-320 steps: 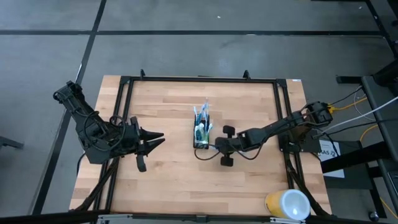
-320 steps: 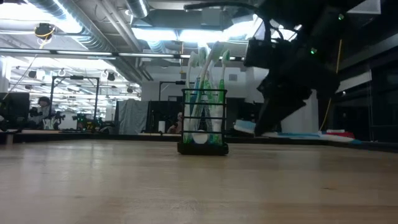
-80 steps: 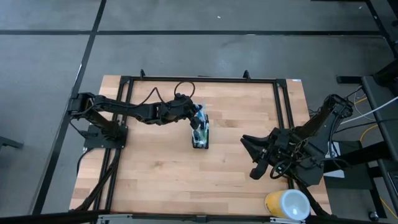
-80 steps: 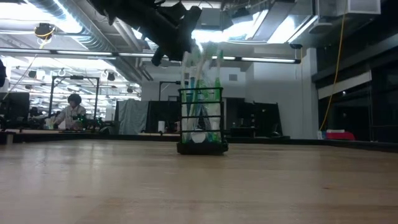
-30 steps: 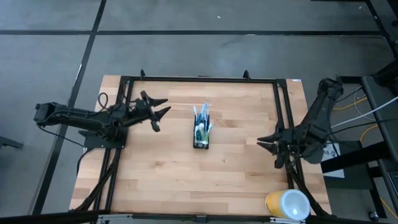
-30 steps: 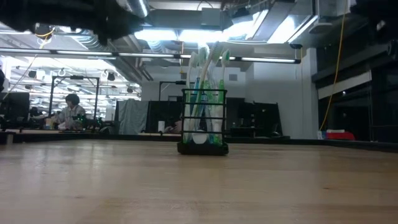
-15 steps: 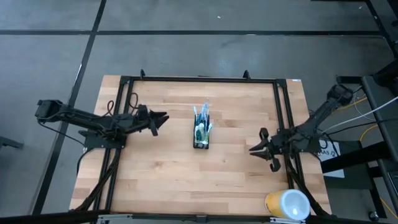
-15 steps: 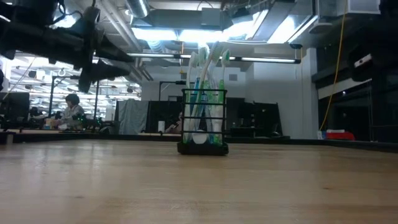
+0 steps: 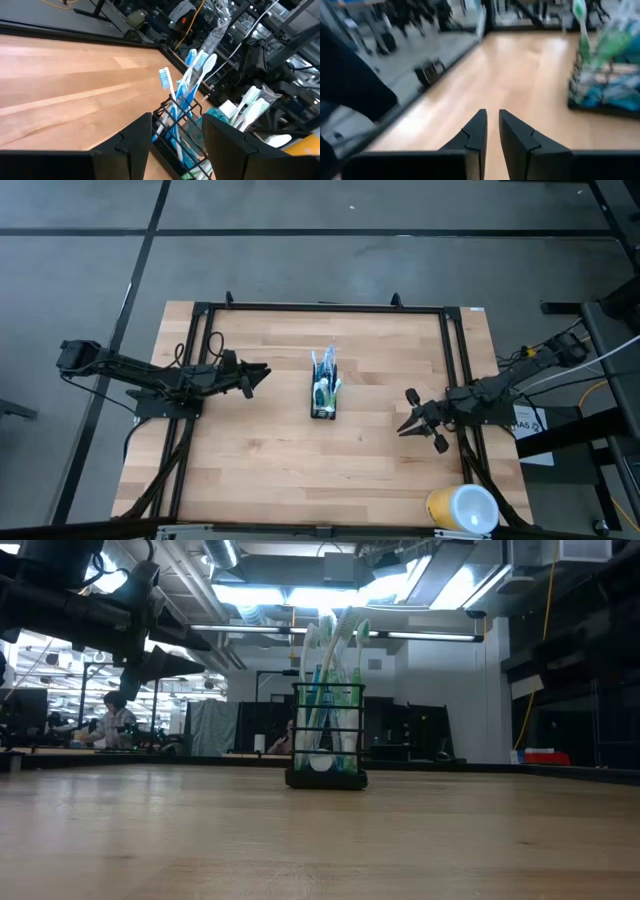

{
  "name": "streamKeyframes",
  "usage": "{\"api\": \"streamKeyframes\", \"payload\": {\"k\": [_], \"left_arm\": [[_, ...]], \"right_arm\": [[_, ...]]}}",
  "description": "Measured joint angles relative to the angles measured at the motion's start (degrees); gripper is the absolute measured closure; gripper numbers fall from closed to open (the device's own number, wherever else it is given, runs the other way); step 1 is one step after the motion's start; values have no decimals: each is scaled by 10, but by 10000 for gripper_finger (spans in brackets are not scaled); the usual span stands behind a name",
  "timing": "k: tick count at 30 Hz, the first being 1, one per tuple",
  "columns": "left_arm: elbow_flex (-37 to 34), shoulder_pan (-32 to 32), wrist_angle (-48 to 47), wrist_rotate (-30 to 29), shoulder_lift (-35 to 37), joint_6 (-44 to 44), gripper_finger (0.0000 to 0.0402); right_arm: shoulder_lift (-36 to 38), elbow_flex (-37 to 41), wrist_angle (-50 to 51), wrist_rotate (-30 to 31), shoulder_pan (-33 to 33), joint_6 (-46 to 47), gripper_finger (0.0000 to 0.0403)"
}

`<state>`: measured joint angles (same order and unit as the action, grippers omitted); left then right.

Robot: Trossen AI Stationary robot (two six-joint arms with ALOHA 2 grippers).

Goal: Pick & Place toothbrushing station
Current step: Return to Home Position

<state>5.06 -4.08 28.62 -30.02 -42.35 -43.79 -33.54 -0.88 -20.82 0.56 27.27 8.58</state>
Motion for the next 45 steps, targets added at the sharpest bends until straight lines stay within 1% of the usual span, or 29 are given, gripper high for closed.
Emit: {"api": "streamKeyframes", "payload": {"k": [3,4,7,11,13,15,19,25,28,32,37,45], "left_arm": [[0,0,-1,0,0,0,233],[0,0,-1,0,0,0,233],[0,0,-1,0,0,0,233],[0,0,-1,1,0,0,233],[0,0,-1,1,0,0,233],[0,0,-1,1,0,0,233],[0,0,-1,1,0,0,233],[0,0,-1,1,0,0,233],[0,0,-1,1,0,0,233],[0,0,-1,1,0,0,233],[0,0,-2,1,0,0,233],[0,0,-2,1,0,0,233]], "right_arm": [[3,0,47,0,-28,-25,353],[15,0,61,3,-38,-36,353],[83,-1,67,5,-67,-83,353],[159,-1,135,26,-112,-108,353],[188,-1,165,21,-131,-108,353],[214,-1,199,3,-150,-108,353],[254,-1,202,-28,-183,-122,353],[314,-1,200,-30,-219,-136,353],[313,-1,201,-15,-227,-133,353],[277,-1,201,14,-231,-84,353],[256,-1,200,7,-231,-73,353],[255,-1,200,5,-231,-73,353]]}}
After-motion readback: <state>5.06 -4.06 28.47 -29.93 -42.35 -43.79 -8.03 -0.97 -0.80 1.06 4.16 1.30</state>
